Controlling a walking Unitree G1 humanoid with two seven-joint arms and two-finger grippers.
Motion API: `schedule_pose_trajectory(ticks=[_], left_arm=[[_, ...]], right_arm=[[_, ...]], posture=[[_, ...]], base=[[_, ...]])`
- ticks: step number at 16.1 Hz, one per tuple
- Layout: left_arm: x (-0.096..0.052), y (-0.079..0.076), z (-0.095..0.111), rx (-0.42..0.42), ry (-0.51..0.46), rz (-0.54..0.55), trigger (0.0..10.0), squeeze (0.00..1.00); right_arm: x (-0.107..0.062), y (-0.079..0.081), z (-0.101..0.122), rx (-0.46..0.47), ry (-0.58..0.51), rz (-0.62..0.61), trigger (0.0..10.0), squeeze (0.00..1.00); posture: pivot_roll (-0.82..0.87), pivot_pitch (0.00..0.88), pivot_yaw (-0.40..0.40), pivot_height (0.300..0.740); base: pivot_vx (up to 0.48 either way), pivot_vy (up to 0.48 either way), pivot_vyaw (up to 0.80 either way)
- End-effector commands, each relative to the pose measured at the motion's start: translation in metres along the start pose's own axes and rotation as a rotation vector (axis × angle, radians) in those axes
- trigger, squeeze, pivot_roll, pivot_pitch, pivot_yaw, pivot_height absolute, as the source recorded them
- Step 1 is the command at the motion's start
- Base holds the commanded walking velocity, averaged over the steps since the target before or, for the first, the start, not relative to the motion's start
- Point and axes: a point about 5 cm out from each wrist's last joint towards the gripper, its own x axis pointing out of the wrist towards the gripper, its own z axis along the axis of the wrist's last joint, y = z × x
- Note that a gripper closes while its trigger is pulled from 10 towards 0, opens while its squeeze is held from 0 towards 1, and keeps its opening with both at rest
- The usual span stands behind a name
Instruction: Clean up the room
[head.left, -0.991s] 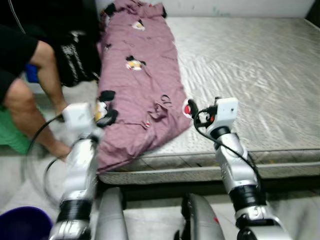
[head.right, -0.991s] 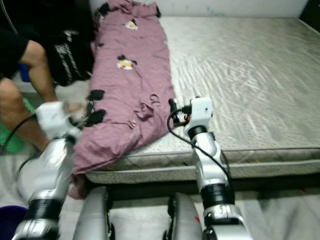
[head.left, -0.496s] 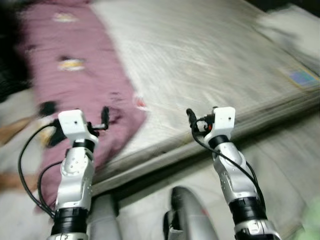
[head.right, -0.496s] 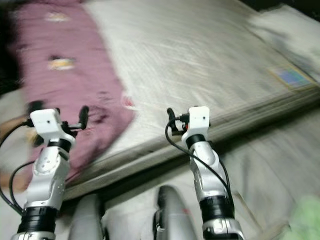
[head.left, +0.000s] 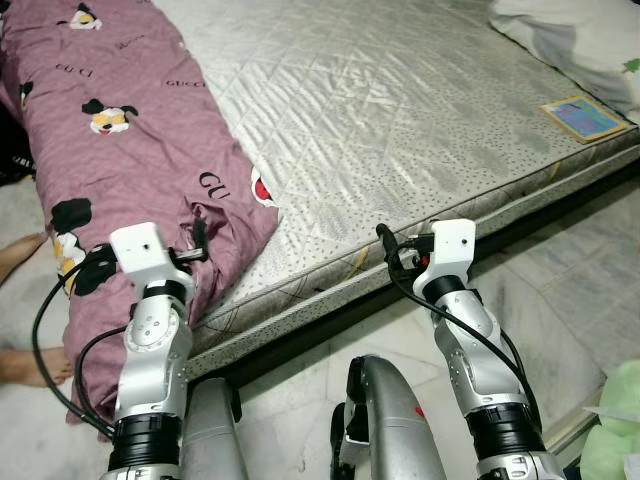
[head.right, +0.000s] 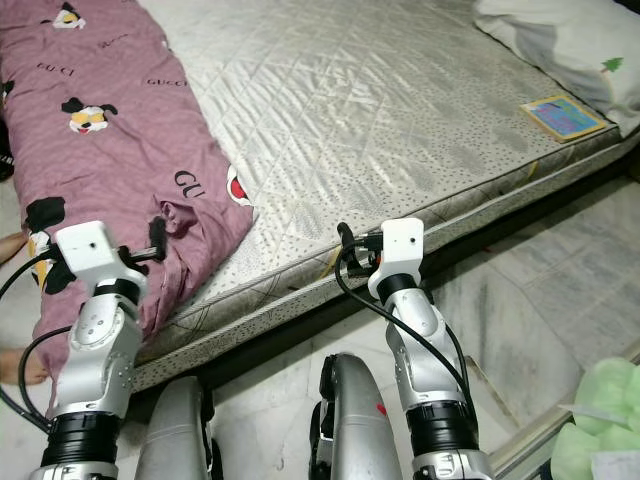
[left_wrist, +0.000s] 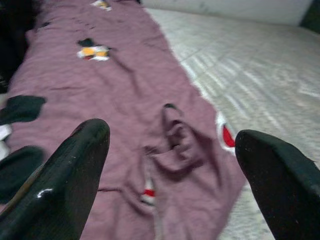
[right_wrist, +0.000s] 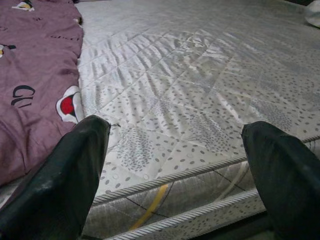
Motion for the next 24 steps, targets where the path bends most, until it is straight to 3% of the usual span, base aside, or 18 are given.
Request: schedule_pose_trajectory(ticks=[1,6,12,20,24], left_arm=[[0.000,0.006,-0.008,0.006,0.049,0.029,10.0,0.00],[0.015,0.001,-0.013,-0.028,0.092,0.050,10.0,0.00],[0.025,-0.008,-0.012,-0.070,0.099,0.048,10.0,0.00],[0.054,-0.006,0.010,-0.104,0.040,0.072,10.0,0.00],[0.054,0.001,0.018,-0.115,-0.035,0.151,10.0,0.00]], right_arm=[[-0.002,-0.001,0.000,-0.004,0.010,0.003,10.0,0.00],[-0.003,-0.004,0.003,-0.018,0.019,0.004,10.0,0.00],[-0.015,-0.017,0.002,-0.040,0.039,-0.019,10.0,0.00],[-0.034,-0.028,0.001,-0.073,0.075,-0.042,10.0,0.00],[-0.040,-0.034,0.001,-0.086,0.091,-0.056,10.0,0.00]], posture=[[-0.01,0.176,-0.032,0.561],[-0.04,0.181,-0.040,0.516],[-0.07,0.195,-0.041,0.506],[-0.12,0.212,-0.054,0.506],[-0.13,0.216,-0.058,0.506]], base=[[0.000,0.000,0.00],[0.000,0.000,0.00],[0.000,0.000,0.00],[0.000,0.000,0.00],[0.000,0.000,0.00]])
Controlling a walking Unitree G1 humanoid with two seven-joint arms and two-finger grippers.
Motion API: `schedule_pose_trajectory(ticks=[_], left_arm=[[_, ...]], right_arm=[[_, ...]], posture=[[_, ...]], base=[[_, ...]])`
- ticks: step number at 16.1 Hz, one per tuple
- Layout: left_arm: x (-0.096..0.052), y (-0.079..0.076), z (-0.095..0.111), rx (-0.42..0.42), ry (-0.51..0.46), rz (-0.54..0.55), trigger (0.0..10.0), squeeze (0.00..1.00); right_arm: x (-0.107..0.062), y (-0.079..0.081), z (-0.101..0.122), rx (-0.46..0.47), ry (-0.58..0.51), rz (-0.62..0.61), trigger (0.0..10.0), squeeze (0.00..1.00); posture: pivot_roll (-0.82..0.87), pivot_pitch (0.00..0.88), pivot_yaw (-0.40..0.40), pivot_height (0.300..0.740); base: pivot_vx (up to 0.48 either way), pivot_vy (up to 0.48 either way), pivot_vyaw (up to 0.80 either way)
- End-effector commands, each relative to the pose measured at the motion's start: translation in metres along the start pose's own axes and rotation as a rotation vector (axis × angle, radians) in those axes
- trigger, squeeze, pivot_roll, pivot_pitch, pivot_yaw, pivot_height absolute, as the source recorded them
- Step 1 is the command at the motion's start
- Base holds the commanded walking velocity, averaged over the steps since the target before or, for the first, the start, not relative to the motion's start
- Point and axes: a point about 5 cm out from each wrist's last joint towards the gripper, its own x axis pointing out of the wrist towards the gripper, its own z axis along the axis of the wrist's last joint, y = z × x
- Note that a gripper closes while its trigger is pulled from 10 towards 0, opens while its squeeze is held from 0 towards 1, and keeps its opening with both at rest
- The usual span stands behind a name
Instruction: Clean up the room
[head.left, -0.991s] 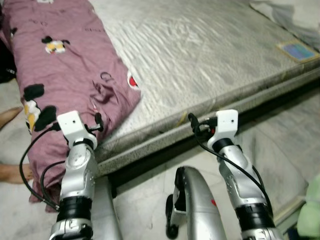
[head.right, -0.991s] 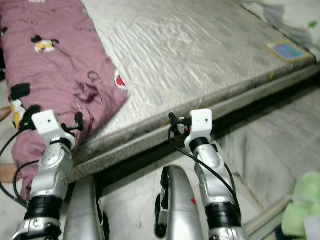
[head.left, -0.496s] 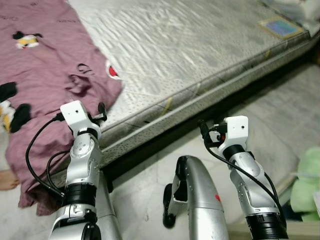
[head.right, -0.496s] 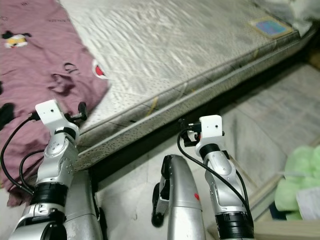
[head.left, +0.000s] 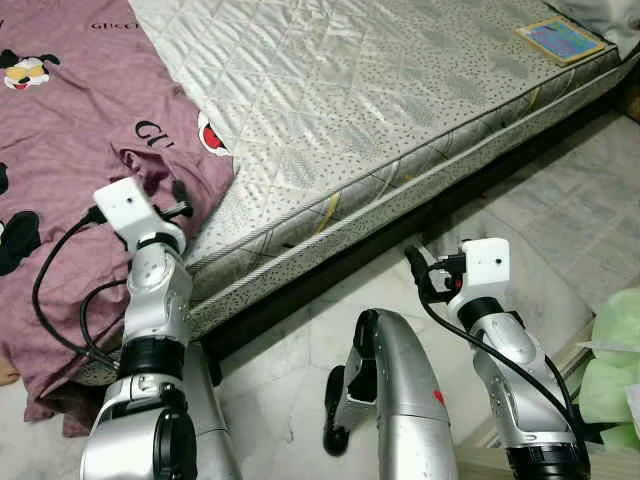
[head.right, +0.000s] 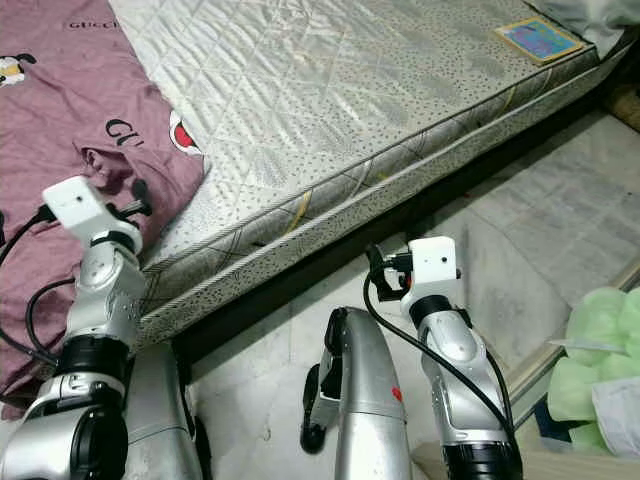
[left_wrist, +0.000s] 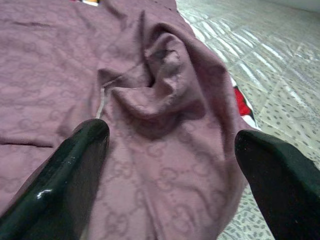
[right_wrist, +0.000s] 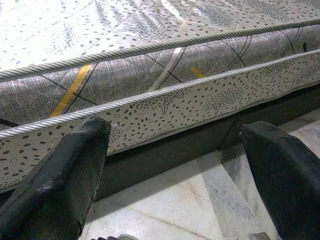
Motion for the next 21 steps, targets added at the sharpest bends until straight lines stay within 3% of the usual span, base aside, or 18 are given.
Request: schedule_pose_trajectory(ticks=[1,3,7,11,14,15,16,19,21], left_arm=[[-0.003,0.004,-0.002,0.009,-0.007,0.015,10.0,0.00],[0.003,0.012,-0.006,0.018,0.030,0.027,10.0,0.00],[0.013,0.010,-0.006,0.030,0.087,-0.012,10.0,0.00],[0.020,0.004,-0.025,0.117,0.294,-0.114,10.0,0.00],[0.020,-0.002,-0.030,0.156,0.357,-0.157,10.0,0.00],[0.016,-0.015,-0.038,0.196,0.411,-0.265,10.0,0.00],[0.013,-0.022,-0.041,0.204,0.428,-0.304,10.0,0.00],[-0.017,-0.082,-0.068,0.254,0.508,-0.621,10.0,0.00],[-0.035,-0.103,-0.081,0.272,0.547,-0.751,10.0,0.00]], right_arm=[[-0.003,-0.004,0.002,-0.007,0.000,-0.007,10.0,0.00],[-0.001,0.000,0.003,-0.036,0.008,0.017,10.0,0.00],[0.001,0.001,0.003,-0.037,0.008,-0.004,10.0,0.00],[0.003,0.000,0.004,-0.041,0.009,-0.010,10.0,0.00],[0.004,-0.001,0.005,-0.041,0.004,-0.015,10.0,0.00],[0.005,-0.001,0.006,-0.041,0.003,-0.015,10.0,0.00],[0.005,0.000,0.006,-0.042,0.002,-0.014,10.0,0.00],[0.011,0.003,0.007,-0.039,-0.005,-0.007,10.0,0.00],[0.013,0.004,0.007,-0.038,-0.007,-0.005,10.0,0.00]], posture=[[-0.13,0.216,-0.058,0.506],[-0.12,0.212,-0.063,0.506],[-0.12,0.206,-0.054,0.506],[-0.12,0.196,-0.054,0.506],[-0.13,0.184,-0.053,0.506],[-0.13,0.181,-0.053,0.506],[-0.13,0.178,-0.053,0.506],[-0.11,0.157,-0.052,0.506],[-0.11,0.151,-0.050,0.506]], base=[[0.000,0.000,0.00],[0.000,0.000,0.00],[0.000,0.000,0.39],[0.000,0.000,0.00],[0.000,0.000,0.00],[0.000,0.000,0.00],[0.000,0.000,0.00],[0.000,0.000,0.00],[0.000,0.000,0.00]])
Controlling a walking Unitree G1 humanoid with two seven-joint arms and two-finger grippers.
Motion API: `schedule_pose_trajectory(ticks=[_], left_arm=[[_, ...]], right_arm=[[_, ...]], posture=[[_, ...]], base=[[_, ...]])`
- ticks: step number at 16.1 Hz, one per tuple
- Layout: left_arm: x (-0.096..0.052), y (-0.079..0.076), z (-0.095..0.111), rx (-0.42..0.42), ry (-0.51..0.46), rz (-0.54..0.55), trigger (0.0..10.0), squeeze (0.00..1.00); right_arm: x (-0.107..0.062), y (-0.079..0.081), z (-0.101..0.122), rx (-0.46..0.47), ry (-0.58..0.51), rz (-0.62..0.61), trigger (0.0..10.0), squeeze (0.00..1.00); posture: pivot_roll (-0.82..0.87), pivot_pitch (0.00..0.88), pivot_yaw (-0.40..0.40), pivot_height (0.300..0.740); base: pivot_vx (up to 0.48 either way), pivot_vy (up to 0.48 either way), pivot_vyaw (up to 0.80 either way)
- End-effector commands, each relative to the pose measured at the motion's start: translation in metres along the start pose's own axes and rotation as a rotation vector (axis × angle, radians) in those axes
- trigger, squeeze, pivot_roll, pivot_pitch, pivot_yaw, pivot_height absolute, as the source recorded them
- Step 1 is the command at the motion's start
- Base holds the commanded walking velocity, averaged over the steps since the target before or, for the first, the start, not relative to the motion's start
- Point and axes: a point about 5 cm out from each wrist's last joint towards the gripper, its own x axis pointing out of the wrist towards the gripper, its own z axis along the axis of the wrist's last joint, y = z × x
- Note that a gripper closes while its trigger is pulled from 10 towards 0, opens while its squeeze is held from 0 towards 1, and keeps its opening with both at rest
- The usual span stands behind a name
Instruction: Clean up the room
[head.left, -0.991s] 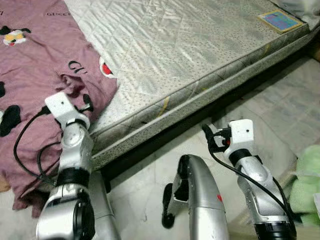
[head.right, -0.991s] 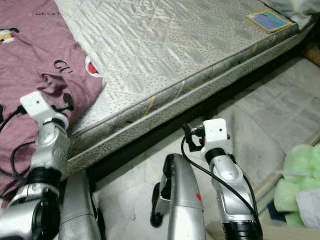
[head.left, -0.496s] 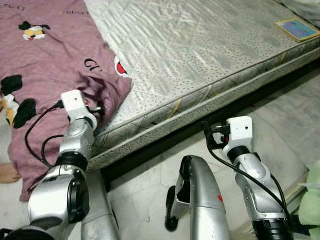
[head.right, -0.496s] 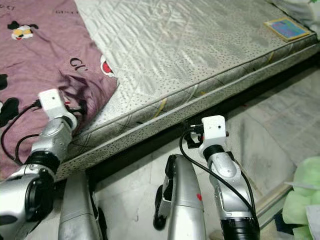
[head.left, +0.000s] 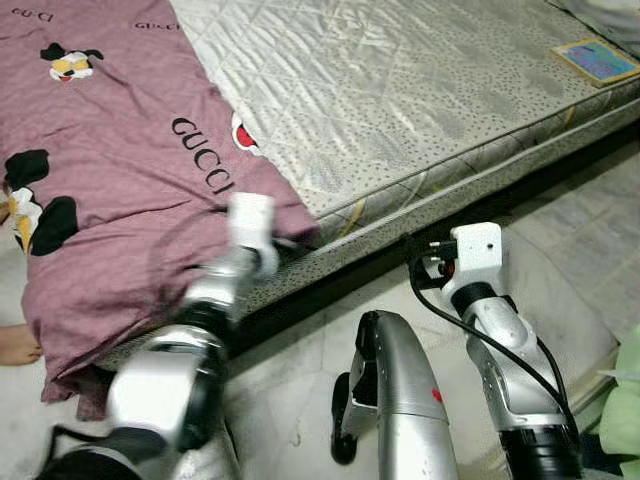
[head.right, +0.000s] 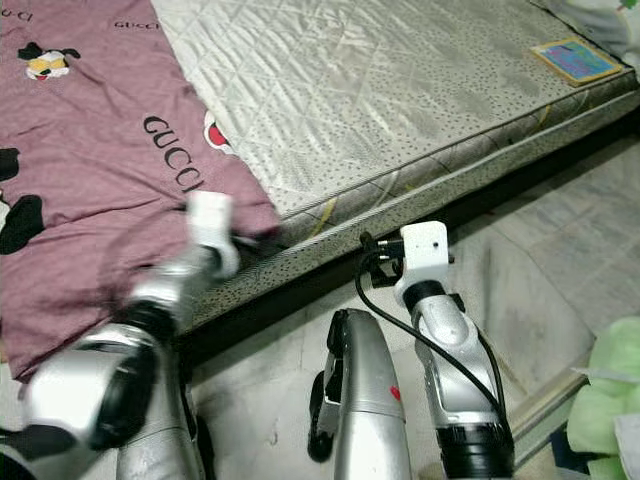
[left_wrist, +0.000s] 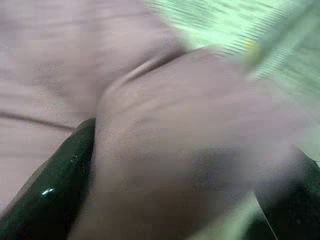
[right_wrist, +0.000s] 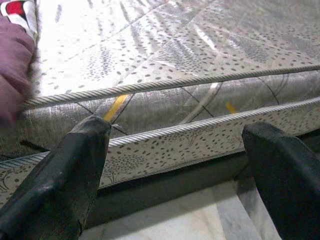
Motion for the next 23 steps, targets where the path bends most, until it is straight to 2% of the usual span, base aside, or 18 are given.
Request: schedule_pose_trajectory(ticks=[1,3,5,6,7,9,11,12,13,14,16,18,19,20,21,22,23], left_arm=[[0.002,-0.021,-0.016,0.041,0.053,-0.128,10.0,0.00],[0.002,-0.044,-0.025,0.115,0.068,-0.262,10.0,0.00],[-0.001,-0.049,-0.036,0.208,0.132,-0.334,10.0,0.00],[-0.004,-0.043,-0.041,0.277,0.175,-0.339,10.0,0.00],[-0.008,-0.039,-0.043,0.306,0.189,-0.352,10.0,0.00],[-0.016,-0.028,-0.040,0.353,0.150,-0.309,10.0,0.00],[-0.027,-0.025,-0.020,0.330,-0.026,-0.250,10.0,0.00],[-0.033,-0.028,-0.002,0.344,-0.135,-0.237,10.0,0.00],[-0.036,-0.028,0.004,0.344,-0.163,-0.224,10.0,0.00],[-0.038,-0.033,0.020,0.361,-0.231,-0.250,10.0,0.00],[-0.040,-0.040,0.028,0.399,-0.254,-0.290,10.0,0.00],[-0.044,-0.040,0.045,0.395,-0.352,-0.230,10.0,0.00],[-0.047,-0.024,0.062,0.340,-0.464,-0.059,10.0,0.00],[-0.048,-0.007,0.061,0.303,-0.445,0.044,10.0,0.00],[-0.044,0.013,0.048,0.281,-0.343,0.108,10.0,0.00],[-0.039,0.033,0.028,0.260,-0.196,0.146,10.0,0.00],[-0.037,0.041,0.017,0.248,-0.115,0.156,10.0,0.00]], right_arm=[[-0.001,0.000,-0.005,0.001,0.014,-0.005,10.0,0.00],[0.001,0.000,-0.005,0.003,0.013,-0.007,10.0,0.00],[0.003,0.000,-0.005,0.004,0.012,-0.006,10.0,0.00],[0.005,0.001,-0.005,0.007,0.011,-0.006,10.0,0.00],[0.006,0.001,-0.005,0.008,0.011,-0.007,10.0,0.00],[0.008,0.002,-0.006,0.010,0.009,-0.005,10.0,0.00],[0.010,0.002,-0.006,0.012,0.007,-0.005,10.0,0.00],[0.011,0.003,-0.006,0.014,0.004,-0.004,10.0,0.00],[0.012,0.004,-0.006,0.015,0.003,-0.003,10.0,0.00],[0.014,0.005,-0.006,0.016,0.000,-0.001,10.0,0.00],[0.015,0.005,-0.005,0.016,-0.004,-0.002,10.0,0.00],[0.016,0.005,-0.004,0.016,-0.008,-0.005,10.0,0.00],[0.016,0.005,-0.005,0.017,-0.011,-0.008,10.0,0.00],[0.017,0.005,-0.005,0.019,-0.013,-0.009,10.0,0.00],[0.018,0.006,-0.004,0.021,-0.014,-0.009,10.0,0.00],[0.018,0.007,-0.004,0.021,-0.012,-0.006,10.0,0.00],[0.019,0.007,-0.004,0.022,-0.010,-0.005,10.0,0.00]], posture=[[-0.11,0.147,-0.048,0.506],[-0.10,0.141,-0.045,0.506],[-0.10,0.138,-0.044,0.506],[-0.09,0.135,-0.042,0.506],[-0.09,0.132,-0.042,0.506],[-0.08,0.129,-0.040,0.506],[-0.07,0.128,-0.038,0.506],[-0.06,0.126,-0.038,0.506],[-0.06,0.125,-0.037,0.506],[-0.06,0.120,-0.036,0.506],[-0.06,0.117,-0.033,0.506],[-0.06,0.113,-0.030,0.506],[-0.06,0.112,-0.026,0.506],[-0.06,0.111,-0.025,0.506],[-0.06,0.112,-0.026,0.506],[-0.07,0.114,-0.028,0.506],[-0.07,0.116,-0.028,0.506]], base=[[0.000,0.000,0.00],[0.000,0.000,0.00],[0.000,0.000,0.00],[0.000,0.000,0.00],[0.000,0.000,0.00],[0.000,0.000,0.00],[0.000,0.000,0.00],[0.000,0.000,0.00],[0.000,0.000,0.00],[0.000,0.000,0.00],[0.000,0.000,0.00],[0.000,0.000,0.00],[0.000,0.000,0.00],[0.000,0.000,0.00],[0.000,0.000,0.00],[0.000,0.000,0.00],[0.000,0.000,0.00]])
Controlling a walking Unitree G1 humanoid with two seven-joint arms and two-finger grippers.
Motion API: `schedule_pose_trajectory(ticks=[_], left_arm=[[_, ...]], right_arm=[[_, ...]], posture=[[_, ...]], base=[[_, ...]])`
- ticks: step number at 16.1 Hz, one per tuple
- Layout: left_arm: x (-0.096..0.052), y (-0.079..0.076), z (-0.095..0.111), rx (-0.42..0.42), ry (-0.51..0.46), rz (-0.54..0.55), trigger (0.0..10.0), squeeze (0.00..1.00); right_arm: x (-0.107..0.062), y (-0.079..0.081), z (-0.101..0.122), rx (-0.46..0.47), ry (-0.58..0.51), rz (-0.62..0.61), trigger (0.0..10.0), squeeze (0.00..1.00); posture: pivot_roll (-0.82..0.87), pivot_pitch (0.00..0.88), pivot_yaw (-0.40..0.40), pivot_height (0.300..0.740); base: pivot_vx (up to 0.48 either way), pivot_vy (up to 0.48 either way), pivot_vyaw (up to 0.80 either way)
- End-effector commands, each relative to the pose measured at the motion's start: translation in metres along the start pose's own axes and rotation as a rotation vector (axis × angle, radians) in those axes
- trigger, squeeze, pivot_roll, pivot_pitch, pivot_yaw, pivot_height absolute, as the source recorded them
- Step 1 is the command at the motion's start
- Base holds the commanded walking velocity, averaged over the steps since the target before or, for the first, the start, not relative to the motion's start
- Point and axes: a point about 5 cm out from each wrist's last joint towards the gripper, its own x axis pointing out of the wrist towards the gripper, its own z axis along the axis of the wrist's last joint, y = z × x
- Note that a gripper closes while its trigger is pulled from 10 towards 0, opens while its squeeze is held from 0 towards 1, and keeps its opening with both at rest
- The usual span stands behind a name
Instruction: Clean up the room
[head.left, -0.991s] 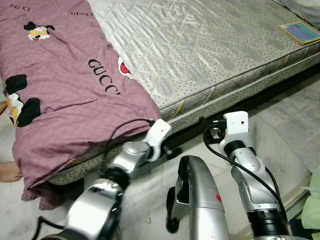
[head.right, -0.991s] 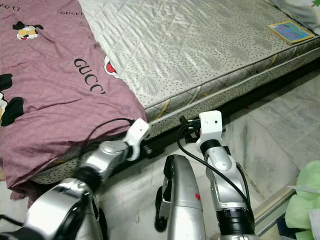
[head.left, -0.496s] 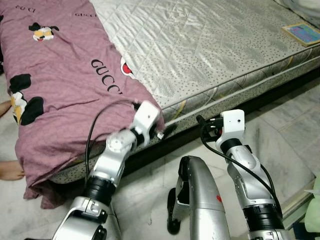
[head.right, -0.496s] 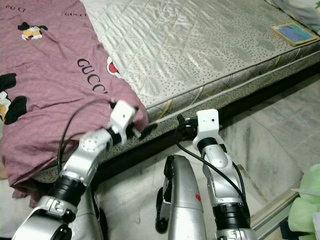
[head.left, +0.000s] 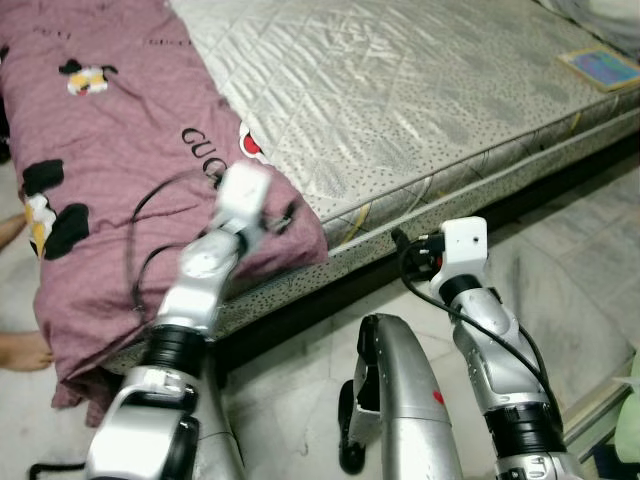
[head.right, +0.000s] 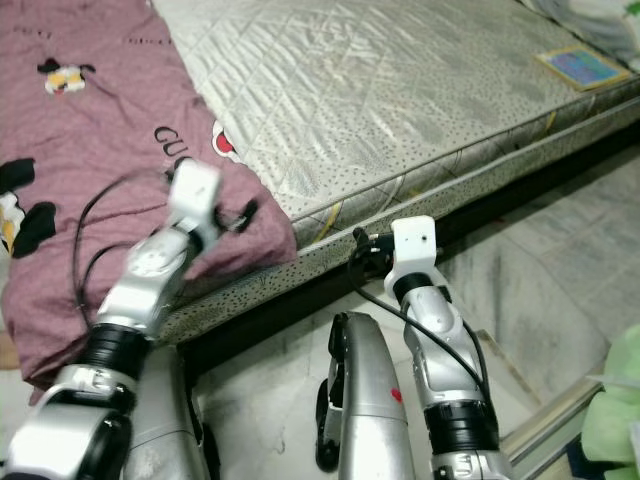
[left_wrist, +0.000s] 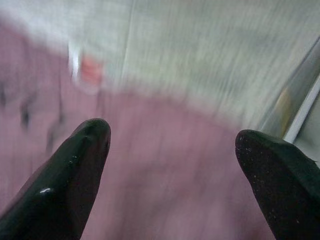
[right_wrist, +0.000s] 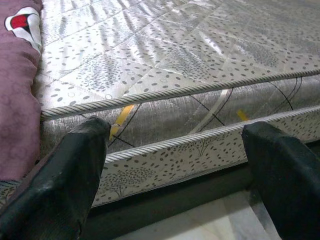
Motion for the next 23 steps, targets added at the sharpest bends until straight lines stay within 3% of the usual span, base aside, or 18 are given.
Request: schedule_pose_trajectory(ticks=[1,3,6,7,10,12,14,16,17,18,21,22,23], left_arm=[[0.002,-0.003,-0.024,-0.023,0.137,-0.023,10.0,0.00],[0.001,-0.010,-0.043,-0.020,0.243,-0.065,10.0,0.00],[-0.002,-0.031,-0.070,0.019,0.401,-0.209,10.0,0.00],[-0.005,-0.051,-0.082,0.086,0.478,-0.325,10.0,0.00],[0.000,-0.055,-0.076,0.115,0.461,-0.338,10.0,0.00],[0.012,-0.055,-0.050,0.174,0.284,-0.275,10.0,0.00],[0.018,-0.051,-0.032,0.178,0.169,-0.204,10.0,0.00],[0.021,-0.040,0.005,0.190,-0.096,-0.064,10.0,0.00],[0.018,-0.035,0.013,0.191,-0.164,-0.021,10.0,0.00],[0.010,-0.027,0.021,0.162,-0.258,0.052,10.0,0.00],[-0.006,-0.012,0.025,0.051,-0.293,0.167,10.0,0.00],[-0.015,-0.006,0.026,0.019,-0.319,0.208,10.0,0.00],[-0.034,0.007,0.021,-0.051,-0.351,0.313,10.0,0.00]], right_arm=[[0.000,-0.001,-0.001,0.001,0.003,-0.007,10.0,0.00],[-0.002,-0.004,-0.003,-0.002,0.017,-0.013,10.0,0.00],[-0.002,-0.006,-0.004,-0.003,0.024,-0.017,10.0,0.00],[-0.001,-0.007,-0.004,-0.012,0.027,-0.013,10.0,0.00],[0.000,-0.008,-0.003,-0.016,0.025,-0.013,10.0,0.00],[0.002,-0.006,0.000,-0.018,0.014,-0.008,10.0,0.00],[0.004,-0.005,0.002,-0.015,0.003,-0.009,10.0,0.00],[0.006,-0.003,0.005,-0.001,-0.023,-0.005,10.0,0.00],[0.007,-0.001,0.007,0.009,-0.034,-0.004,10.0,0.00],[0.010,0.002,0.012,0.035,-0.065,0.004,10.0,0.00],[0.015,0.005,0.015,0.029,-0.081,0.006,10.0,0.00],[0.017,0.005,0.016,0.039,-0.093,0.001,10.0,0.00],[0.020,0.008,0.018,0.065,-0.109,-0.007,10.0,0.00]], posture=[[-0.08,0.115,-0.027,0.506],[-0.09,0.113,-0.025,0.506],[-0.10,0.112,-0.026,0.506],[-0.10,0.107,-0.027,0.506],[-0.10,0.099,-0.029,0.506],[-0.10,0.091,-0.031,0.506],[-0.09,0.081,-0.032,0.506],[-0.08,0.070,-0.030,0.506],[-0.08,0.066,-0.029,0.506],[-0.07,0.053,-0.024,0.506],[-0.06,0.034,-0.012,0.506],[-0.05,0.023,-0.006,0.506],[-0.03,0.000,0.003,0.506]], base=[[0.000,0.000,0.00],[0.000,0.000,0.00],[0.000,0.000,0.00],[0.000,0.000,0.00],[0.000,0.000,0.00],[0.000,0.000,0.00],[0.000,0.000,0.00],[0.000,0.000,0.00],[0.000,0.000,0.00],[0.000,0.000,0.00],[0.000,0.000,0.00],[0.000,0.000,0.00],[0.000,0.000,0.00]])
